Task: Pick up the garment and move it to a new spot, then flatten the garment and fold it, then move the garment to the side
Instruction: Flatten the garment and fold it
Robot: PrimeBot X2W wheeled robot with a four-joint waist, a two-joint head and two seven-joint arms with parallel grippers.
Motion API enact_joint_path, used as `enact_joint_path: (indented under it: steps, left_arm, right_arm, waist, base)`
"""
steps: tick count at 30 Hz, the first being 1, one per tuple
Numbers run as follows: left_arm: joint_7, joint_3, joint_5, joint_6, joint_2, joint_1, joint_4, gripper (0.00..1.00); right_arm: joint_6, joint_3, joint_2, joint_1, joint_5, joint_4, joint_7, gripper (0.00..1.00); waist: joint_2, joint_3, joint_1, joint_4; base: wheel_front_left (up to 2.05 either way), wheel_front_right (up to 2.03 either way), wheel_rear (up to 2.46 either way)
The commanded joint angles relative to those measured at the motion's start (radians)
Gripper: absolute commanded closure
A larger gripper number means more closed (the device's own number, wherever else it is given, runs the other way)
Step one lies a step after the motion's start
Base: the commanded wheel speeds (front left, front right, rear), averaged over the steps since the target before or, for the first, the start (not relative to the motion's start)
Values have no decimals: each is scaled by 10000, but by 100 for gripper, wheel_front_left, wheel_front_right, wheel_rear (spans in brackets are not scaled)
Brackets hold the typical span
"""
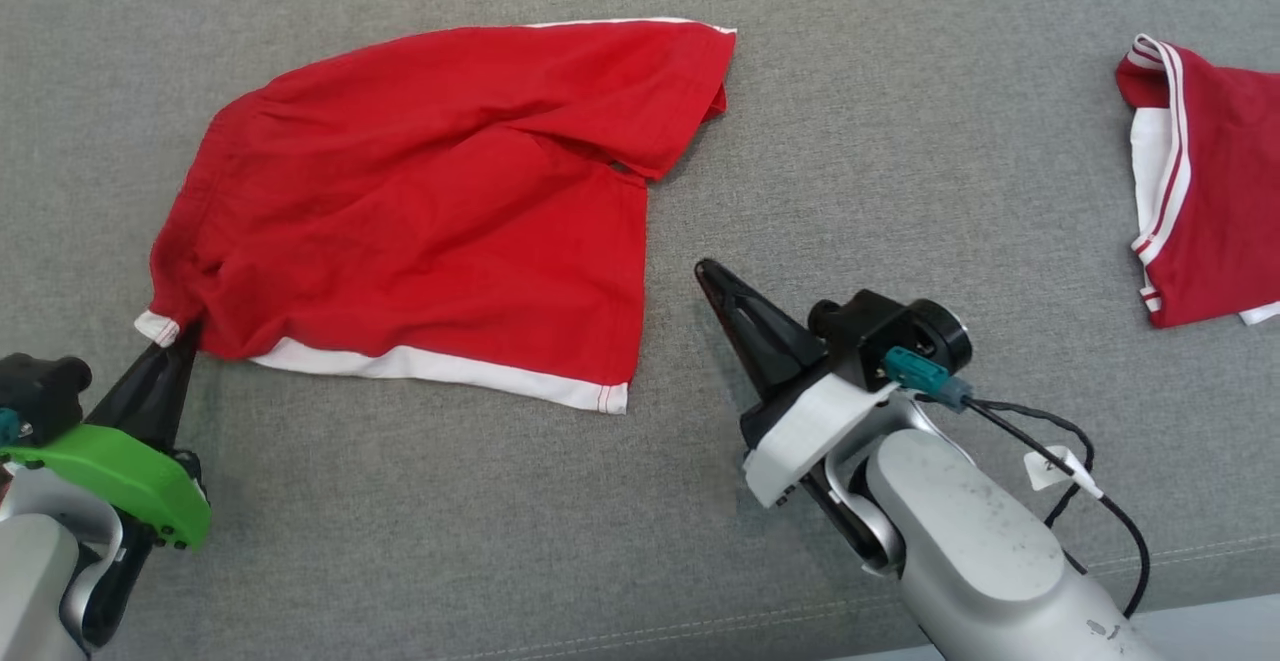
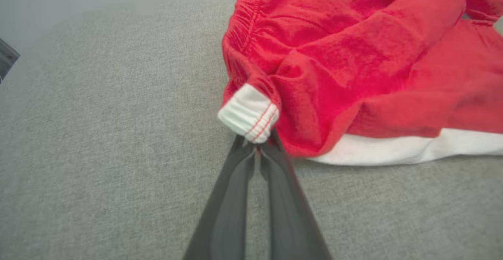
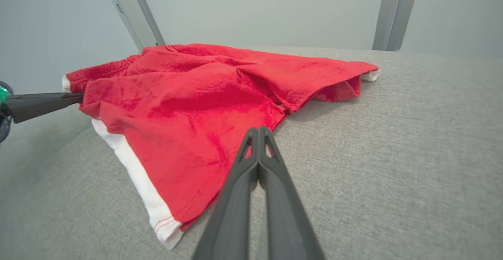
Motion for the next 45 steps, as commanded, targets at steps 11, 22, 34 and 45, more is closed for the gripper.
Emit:
enact_joint_path:
  steps: [11,22,34,45]
  left_arm:
    - [-39,622,-1116,77,212,587,-1522,100]
    - [43,702,-1268,310,399,829,-2036,100]
    - [-83,1383,-1636,708,-313,1919,-1283,0]
    - [-70,4290,1354,1135,-1872,4120,-3519,0]
  right_arm:
    - [-16,-236,-182,750,-113,-222,-28,100]
    - [-16,-619,-46,930,-966,-542,-29,0]
    - [-16,-2156,-112,1818,-1797,-1039,-30,0]
    - [-16,-3789,-452,3544,-2786,-2341,-28,0]
  waist:
    - [108,-372,0,-185]
    - [108,-440,0,-205]
    - [108,-1304,0,-386]
    - [108,-2498,0,-291]
  base:
    - [0,0,0]
    - [0,0,0]
    - [0,0,0]
    - [0,0,0]
